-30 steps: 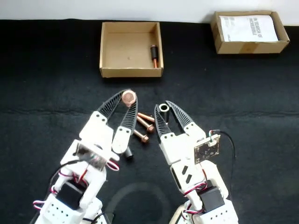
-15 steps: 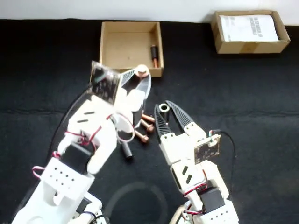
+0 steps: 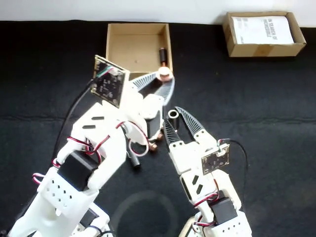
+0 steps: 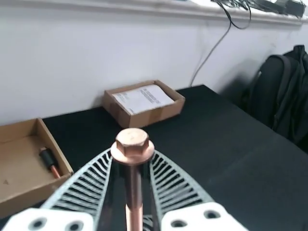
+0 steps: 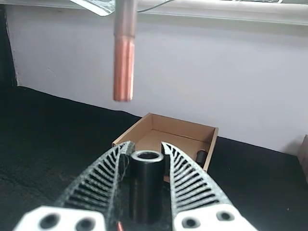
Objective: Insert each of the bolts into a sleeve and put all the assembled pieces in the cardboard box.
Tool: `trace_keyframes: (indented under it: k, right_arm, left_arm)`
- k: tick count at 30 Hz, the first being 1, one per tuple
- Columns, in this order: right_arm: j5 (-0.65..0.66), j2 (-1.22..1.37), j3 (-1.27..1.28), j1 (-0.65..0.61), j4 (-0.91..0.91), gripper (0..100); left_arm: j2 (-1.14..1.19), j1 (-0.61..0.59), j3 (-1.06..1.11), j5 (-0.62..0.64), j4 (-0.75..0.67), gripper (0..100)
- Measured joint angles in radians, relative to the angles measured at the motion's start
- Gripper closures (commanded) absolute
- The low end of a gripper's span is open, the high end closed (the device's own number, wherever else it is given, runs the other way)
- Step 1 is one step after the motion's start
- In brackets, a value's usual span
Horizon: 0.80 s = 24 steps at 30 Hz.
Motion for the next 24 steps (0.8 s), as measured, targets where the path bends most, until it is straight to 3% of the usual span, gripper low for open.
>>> trace_keyframes:
  k: [24]
  right_arm:
    - [0.003, 0.0, 0.0, 0.0, 0.0, 99.1]
  left_arm:
    - [0.141, 0.058, 0.015, 0.032, -0.077, 99]
